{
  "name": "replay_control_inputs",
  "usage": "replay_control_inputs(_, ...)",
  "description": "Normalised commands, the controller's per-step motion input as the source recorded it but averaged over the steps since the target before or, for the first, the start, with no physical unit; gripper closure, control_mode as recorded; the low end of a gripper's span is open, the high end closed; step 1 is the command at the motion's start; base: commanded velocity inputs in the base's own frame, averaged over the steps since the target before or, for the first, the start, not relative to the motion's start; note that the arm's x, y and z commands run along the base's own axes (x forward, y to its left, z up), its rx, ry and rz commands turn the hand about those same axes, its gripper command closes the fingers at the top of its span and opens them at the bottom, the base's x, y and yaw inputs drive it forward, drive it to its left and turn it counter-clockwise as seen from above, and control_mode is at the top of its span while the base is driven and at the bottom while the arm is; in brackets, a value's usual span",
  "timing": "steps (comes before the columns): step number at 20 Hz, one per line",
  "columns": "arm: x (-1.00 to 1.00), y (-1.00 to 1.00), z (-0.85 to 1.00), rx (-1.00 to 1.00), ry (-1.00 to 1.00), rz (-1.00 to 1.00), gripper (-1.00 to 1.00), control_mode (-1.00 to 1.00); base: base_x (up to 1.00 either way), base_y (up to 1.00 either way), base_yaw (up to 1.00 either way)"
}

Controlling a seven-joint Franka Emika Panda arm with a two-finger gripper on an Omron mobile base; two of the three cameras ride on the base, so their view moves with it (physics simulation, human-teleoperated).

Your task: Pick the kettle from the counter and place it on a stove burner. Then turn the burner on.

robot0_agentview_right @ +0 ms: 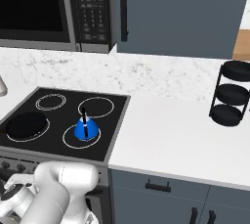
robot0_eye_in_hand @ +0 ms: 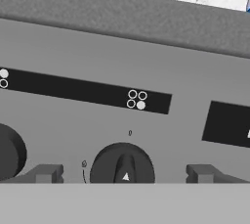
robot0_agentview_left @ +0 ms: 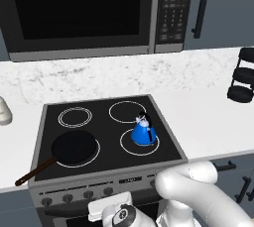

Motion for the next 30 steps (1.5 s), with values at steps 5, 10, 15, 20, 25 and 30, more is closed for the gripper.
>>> replay_control_inputs(5, 0.09, 0.00, 0.00, 0.00, 0.00, 0.00, 1.00, -1.00, 0.00, 0.00, 0.00)
replay_control_inputs(10, 0.18, 0.00, 0.00, 0.00, 0.00, 0.00, 1.00, -1.00, 0.00, 0.00, 0.00)
replay_control_inputs(15, 0.19, 0.02, 0.00, -0.07, 0.08, 0.04, 1.00, -1.00, 0.00, 0.00, 0.00)
replay_control_inputs(20, 0.07, 0.21, 0.00, -0.27, 0.15, 0.18, 1.00, -1.00, 0.00, 0.00, 0.00)
replay_control_inputs(25, 0.01, 0.30, 0.00, -0.35, 0.10, 0.27, 1.00, -1.00, 0.00, 0.00, 0.00)
replay_control_inputs(30, 0.00, 0.34, 0.00, -0.36, 0.04, 0.31, 1.00, -1.00, 0.00, 0.00, 0.00)
